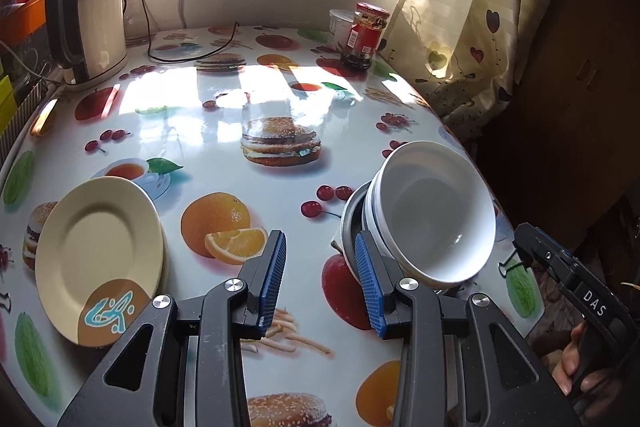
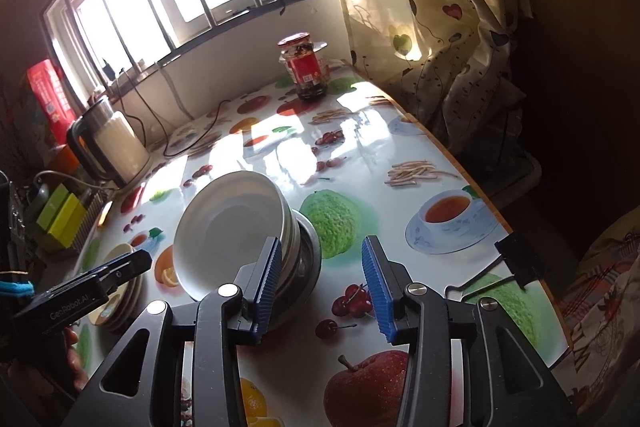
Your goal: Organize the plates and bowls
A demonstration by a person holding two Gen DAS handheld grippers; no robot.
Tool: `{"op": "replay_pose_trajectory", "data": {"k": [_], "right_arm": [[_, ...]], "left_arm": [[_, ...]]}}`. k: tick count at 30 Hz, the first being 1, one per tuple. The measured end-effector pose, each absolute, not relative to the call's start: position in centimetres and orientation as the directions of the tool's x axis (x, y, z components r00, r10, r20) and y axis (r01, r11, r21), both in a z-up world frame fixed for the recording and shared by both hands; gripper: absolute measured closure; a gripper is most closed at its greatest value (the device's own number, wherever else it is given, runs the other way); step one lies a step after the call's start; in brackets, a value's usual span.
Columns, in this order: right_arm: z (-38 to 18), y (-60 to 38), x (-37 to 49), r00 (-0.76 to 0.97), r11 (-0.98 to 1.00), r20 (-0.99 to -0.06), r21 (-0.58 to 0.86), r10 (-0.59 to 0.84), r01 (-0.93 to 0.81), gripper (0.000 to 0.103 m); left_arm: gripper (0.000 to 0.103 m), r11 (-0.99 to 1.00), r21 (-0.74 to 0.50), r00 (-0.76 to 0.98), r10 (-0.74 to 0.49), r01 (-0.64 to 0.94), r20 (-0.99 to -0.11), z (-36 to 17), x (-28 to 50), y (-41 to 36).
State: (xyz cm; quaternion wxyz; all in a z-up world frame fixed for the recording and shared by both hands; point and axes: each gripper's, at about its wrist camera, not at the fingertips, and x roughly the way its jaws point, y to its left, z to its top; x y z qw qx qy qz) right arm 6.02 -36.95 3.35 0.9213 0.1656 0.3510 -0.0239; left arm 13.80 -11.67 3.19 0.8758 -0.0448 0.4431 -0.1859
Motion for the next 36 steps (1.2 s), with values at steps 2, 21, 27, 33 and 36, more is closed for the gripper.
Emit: {"op": "replay_pose_trajectory", "data": {"k": [2,21,27,33,36], "right_arm": [[2.8,-37.2,6.1,0.744,0.940,-0.665,0.295,0.073,0.171,0.061],[-1.9,-38.6,8.7,0.697,0.924,-0.699,0.355,0.162,0.142,0.061],[-2.2,-38.6,9.5,0.700,0.921,-0.687,0.374,0.195,0.111,0.061],[-2.7,-39.2,10.0,0.704,0.892,-0.661,0.444,0.260,0.088,0.061],[-3.1,-39.6,10.1,0.707,0.869,-0.642,0.489,0.297,0.080,0.063]], "left_arm": [[0.066,0.931,-0.240,0.533,-0.356,0.276,-0.768,2.6,13.8,-11.6],[0.066,0.917,-0.300,0.472,-0.394,0.263,-0.789,-0.8,15.5,-12.6],[0.066,0.895,-0.361,0.452,-0.445,0.263,-0.773,-1.3,16.3,-12.2],[0.066,0.868,-0.420,0.427,-0.496,0.265,-0.756,-1.7,16.7,-11.9],[0.066,0.838,-0.480,0.393,-0.546,0.260,-0.740,-2.3,16.9,-11.7]]}}
